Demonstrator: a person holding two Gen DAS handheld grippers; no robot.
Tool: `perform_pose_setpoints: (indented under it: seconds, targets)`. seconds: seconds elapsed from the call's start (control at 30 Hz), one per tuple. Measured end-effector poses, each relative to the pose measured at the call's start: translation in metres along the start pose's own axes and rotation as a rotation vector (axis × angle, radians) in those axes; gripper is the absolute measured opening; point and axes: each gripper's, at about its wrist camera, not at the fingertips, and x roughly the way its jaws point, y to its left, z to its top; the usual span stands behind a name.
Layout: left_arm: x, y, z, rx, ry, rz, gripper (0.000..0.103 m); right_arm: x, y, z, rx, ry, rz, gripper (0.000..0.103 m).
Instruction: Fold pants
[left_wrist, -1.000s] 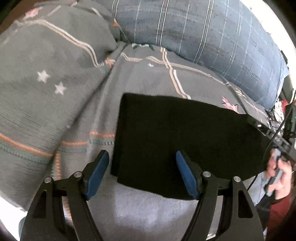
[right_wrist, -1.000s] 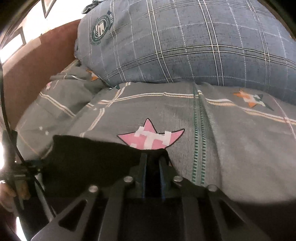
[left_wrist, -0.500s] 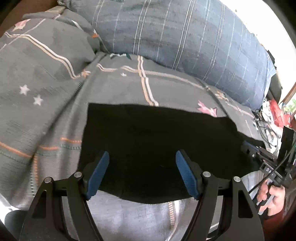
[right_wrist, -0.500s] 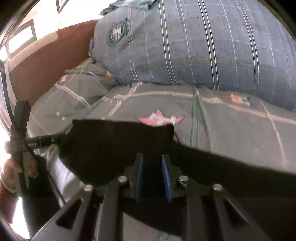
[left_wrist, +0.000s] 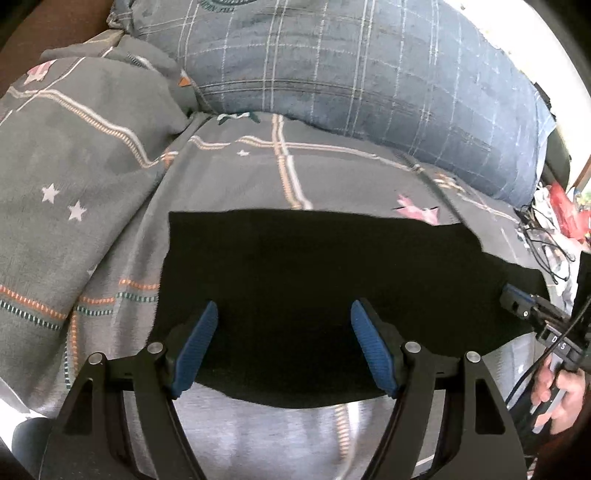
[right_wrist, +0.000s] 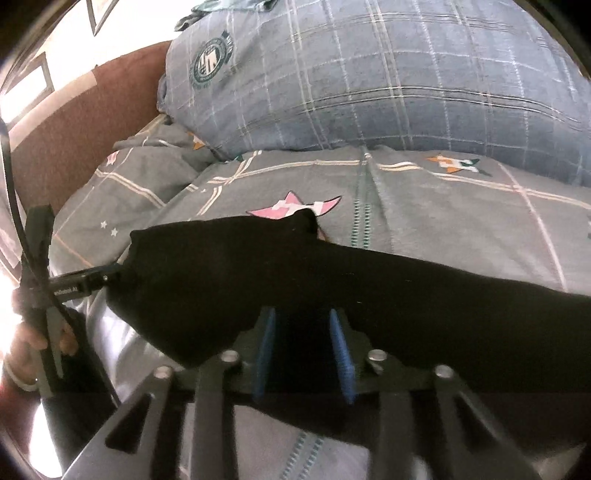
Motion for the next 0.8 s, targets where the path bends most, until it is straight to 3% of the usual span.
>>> perform_pose_setpoints:
  seconds: [0.3, 0.63, 0.8]
  targets:
    - [0.004, -0.048, 0.012, 0.076, -0.006, -0.079, 0.075, -0.037, -0.043, -0.019, 0.089, -0.024, -0.122, 0.037]
    - [0.03, -0.132, 0.02, 0.21, 0.047, -0.218, 0.075, -0.088, -0.114, -0.059, 0.305, -0.051, -0.237, 0.037]
    - [0.043, -0.179, 0.021, 0.296, 0.083, -0.288, 0.075, -0.12, -0.146, -0.075, 0.424, -0.095, -0.302, 0.043]
